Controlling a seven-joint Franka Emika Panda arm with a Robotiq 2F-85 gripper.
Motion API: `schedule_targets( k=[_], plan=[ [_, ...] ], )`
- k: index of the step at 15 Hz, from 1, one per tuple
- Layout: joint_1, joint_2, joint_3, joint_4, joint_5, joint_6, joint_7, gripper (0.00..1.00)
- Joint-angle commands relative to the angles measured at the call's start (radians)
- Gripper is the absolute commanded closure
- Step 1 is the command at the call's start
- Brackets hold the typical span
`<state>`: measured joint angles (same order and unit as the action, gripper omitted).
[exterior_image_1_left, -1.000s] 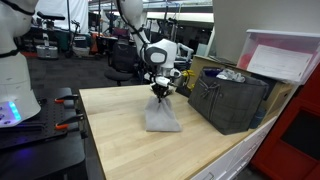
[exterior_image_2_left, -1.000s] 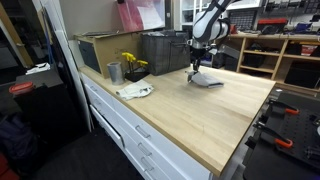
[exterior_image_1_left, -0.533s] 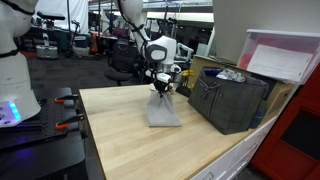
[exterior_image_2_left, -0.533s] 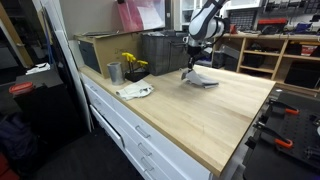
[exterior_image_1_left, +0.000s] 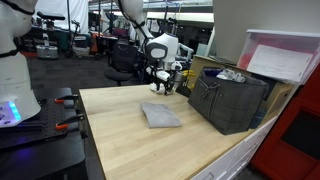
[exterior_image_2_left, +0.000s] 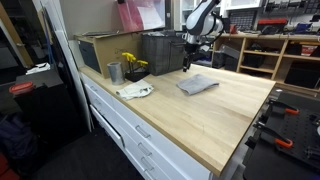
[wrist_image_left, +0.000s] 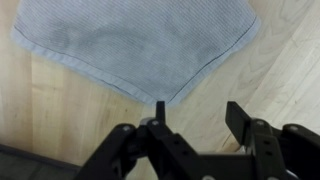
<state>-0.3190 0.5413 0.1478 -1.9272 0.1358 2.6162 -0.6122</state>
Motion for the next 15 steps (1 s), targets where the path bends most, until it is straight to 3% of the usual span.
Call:
schedule_targets(
  k=[1,2,7,15],
  plan=[
    [-0.051,-0.008,-0.032,0.027,0.050,-0.028,0.003,0.05],
    [-0.047,0.003,-0.070,0.039,0.037,-0.035,0.048,0.00],
    [-0.070,0.082,-0.187,0.112,0.038,-0.118,0.222,0.00],
    [-0.146,0.273,-0.170,0.284,0.206,-0.361,0.377,0.00]
  ],
)
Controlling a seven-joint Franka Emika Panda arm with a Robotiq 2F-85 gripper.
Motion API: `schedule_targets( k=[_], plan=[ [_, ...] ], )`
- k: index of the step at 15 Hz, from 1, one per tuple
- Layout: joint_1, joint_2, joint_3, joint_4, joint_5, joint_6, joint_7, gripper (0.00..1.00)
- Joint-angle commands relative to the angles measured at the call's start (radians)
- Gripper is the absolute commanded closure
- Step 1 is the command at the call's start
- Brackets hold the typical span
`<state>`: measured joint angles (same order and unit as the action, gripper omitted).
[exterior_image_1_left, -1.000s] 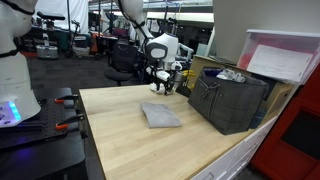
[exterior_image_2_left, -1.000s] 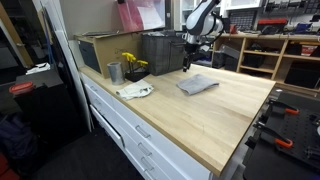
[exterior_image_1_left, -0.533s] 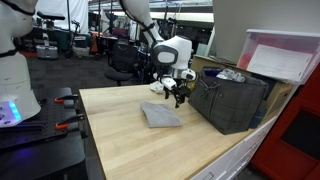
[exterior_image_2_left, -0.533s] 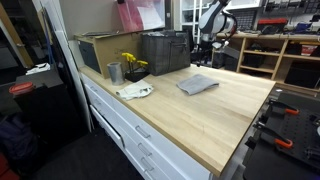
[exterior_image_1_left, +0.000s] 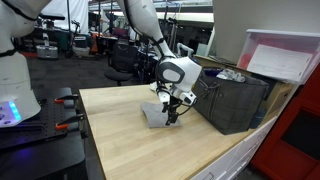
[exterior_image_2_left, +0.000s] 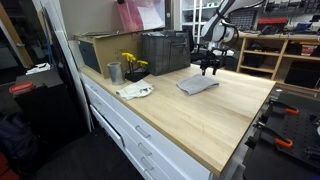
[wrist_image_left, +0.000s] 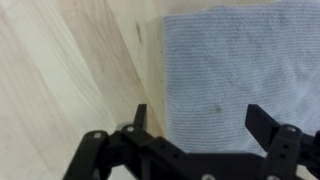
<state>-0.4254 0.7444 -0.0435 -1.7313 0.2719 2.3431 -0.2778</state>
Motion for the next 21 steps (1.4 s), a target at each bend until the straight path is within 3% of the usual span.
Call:
schedule_targets(
  k=[1,5,6,7,9,15,18,21],
  plan=[
    [-0.050,0.090,0.025,0.106,0.100,-0.110,0.055,0.00],
    [-0.098,0.157,0.040,0.148,0.220,-0.140,0.064,0.00],
    [-0.111,0.167,0.043,0.152,0.245,-0.138,0.062,0.05],
    [-0.121,0.175,0.046,0.155,0.267,-0.138,0.061,0.26],
    [-0.142,0.184,0.058,0.155,0.312,-0.141,0.058,0.31],
    [-0.159,0.188,0.057,0.158,0.425,-0.173,0.047,0.75],
    [-0.124,0.157,0.022,0.135,0.434,-0.161,0.066,0.97],
    [-0.065,0.101,-0.028,0.094,0.389,-0.111,0.096,0.97]
  ],
)
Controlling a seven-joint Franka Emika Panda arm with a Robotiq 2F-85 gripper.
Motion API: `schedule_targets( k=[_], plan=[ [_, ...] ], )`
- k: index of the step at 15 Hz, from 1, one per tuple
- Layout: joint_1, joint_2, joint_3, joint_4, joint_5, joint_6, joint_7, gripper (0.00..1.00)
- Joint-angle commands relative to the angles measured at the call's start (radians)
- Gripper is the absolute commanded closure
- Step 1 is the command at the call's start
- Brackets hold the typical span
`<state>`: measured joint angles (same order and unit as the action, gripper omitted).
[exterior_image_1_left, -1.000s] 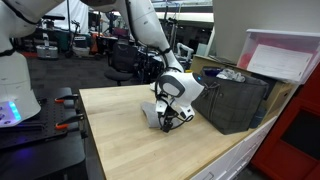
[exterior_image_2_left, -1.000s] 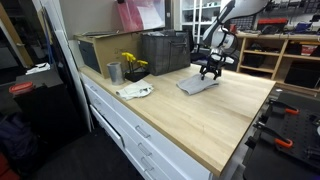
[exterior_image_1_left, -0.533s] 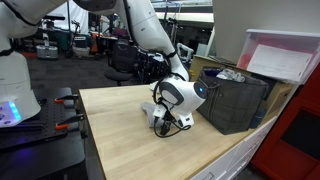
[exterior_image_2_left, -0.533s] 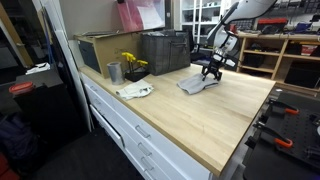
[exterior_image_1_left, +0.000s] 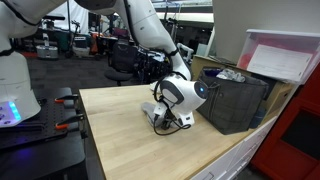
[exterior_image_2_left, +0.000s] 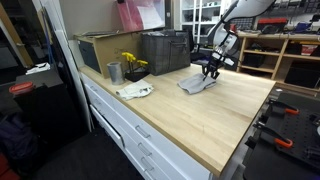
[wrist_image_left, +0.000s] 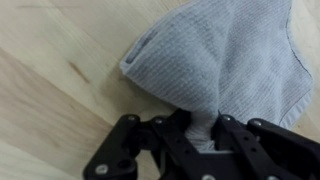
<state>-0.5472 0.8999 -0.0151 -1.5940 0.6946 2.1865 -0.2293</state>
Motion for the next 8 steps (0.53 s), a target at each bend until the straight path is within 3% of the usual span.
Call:
schedule_targets(
  k=[1,8],
  plan=[
    [0.086,-0.076,-0.081,-0.058,-0.061,0.068,0.064,0.97],
    [0.323,-0.180,-0.242,-0.120,-0.446,0.164,0.383,0.96]
  ],
)
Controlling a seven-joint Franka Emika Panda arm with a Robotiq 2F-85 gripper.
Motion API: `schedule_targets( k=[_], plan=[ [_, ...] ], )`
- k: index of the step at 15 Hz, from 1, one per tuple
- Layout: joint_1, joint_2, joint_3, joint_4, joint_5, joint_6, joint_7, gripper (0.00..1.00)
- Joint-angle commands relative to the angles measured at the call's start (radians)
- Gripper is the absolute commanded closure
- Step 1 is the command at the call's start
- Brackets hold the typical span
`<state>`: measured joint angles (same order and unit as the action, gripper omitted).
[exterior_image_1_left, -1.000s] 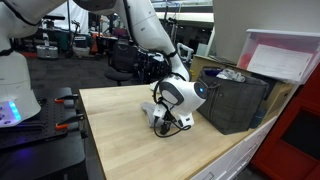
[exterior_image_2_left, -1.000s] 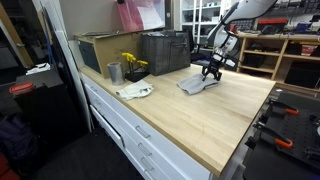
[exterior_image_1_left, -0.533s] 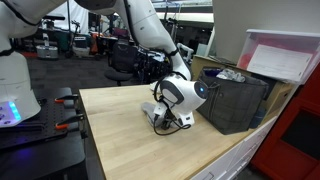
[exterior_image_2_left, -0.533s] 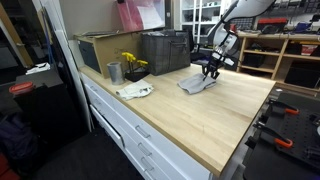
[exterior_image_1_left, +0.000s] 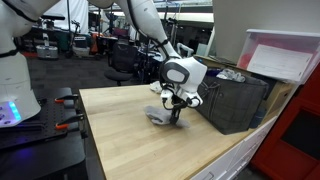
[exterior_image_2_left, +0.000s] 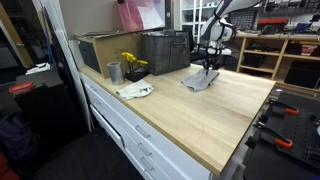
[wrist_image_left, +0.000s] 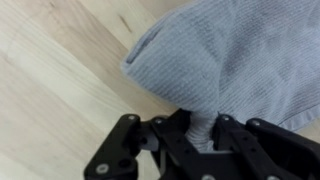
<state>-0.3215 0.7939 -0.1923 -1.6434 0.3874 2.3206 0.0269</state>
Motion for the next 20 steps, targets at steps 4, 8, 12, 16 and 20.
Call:
schedule_targets(
  k=[4,8,12,16,20],
  plan=[
    [0.252,-0.092,-0.160,-0.067,-0.399,0.005,0.328,0.96],
    [0.380,-0.066,-0.205,-0.024,-0.613,-0.025,0.461,0.96],
    [0.481,-0.044,-0.221,0.007,-0.781,-0.049,0.562,0.96],
    [0.543,-0.004,-0.216,0.051,-0.921,-0.092,0.620,0.96],
    [0.586,0.023,-0.218,0.073,-1.076,-0.134,0.687,0.57]
  ],
)
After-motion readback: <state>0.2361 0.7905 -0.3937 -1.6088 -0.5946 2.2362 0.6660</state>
